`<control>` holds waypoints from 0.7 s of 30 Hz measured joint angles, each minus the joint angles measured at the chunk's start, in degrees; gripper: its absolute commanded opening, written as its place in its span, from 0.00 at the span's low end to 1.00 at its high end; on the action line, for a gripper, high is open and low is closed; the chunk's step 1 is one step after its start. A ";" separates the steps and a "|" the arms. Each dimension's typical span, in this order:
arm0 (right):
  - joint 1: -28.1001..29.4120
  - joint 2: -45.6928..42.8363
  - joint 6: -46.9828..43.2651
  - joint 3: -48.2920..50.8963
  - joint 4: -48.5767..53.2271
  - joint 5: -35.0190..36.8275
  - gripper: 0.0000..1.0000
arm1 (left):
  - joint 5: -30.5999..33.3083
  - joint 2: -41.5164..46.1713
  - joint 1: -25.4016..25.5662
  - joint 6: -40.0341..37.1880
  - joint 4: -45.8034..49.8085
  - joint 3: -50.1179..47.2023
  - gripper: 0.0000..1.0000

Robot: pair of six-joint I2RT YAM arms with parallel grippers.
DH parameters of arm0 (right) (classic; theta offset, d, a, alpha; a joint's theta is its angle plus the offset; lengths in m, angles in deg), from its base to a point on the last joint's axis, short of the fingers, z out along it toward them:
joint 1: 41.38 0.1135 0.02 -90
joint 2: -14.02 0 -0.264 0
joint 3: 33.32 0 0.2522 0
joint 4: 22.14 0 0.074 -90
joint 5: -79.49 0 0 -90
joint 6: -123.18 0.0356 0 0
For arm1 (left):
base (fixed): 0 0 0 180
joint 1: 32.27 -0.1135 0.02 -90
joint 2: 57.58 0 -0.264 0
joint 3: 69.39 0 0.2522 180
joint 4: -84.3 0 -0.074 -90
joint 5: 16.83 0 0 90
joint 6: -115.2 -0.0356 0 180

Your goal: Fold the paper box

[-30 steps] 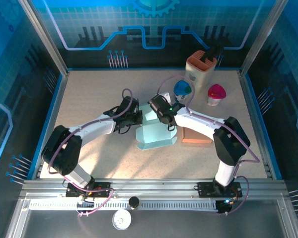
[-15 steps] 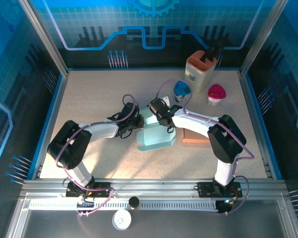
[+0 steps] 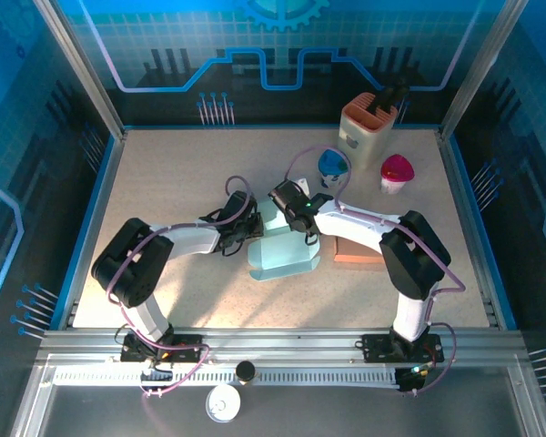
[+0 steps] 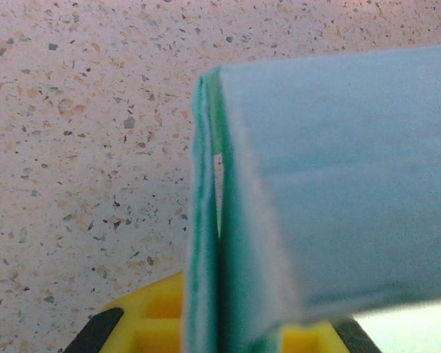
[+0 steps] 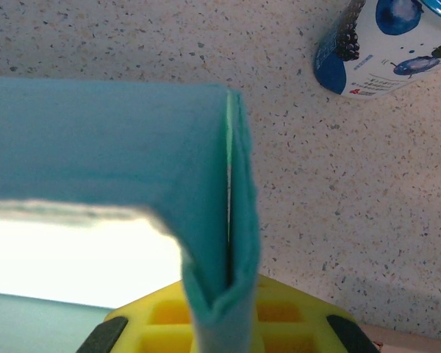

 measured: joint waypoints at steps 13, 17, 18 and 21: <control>0.11 0.09 0.61 0.13 -0.44 0.42 0.00 | 8.92 -0.70 3.43 4.72 1.27 0.96 0.14; 0.11 0.09 0.63 0.79 -0.94 0.15 0.00 | 9.40 -0.42 3.48 4.50 1.81 0.52 0.33; 0.11 0.09 0.63 0.85 -0.90 -0.07 0.00 | 9.33 -0.17 3.48 4.02 2.43 0.42 0.37; 0.09 0.11 0.79 0.85 -0.83 -0.48 0.00 | 9.14 1.36 3.48 3.10 4.42 0.42 0.47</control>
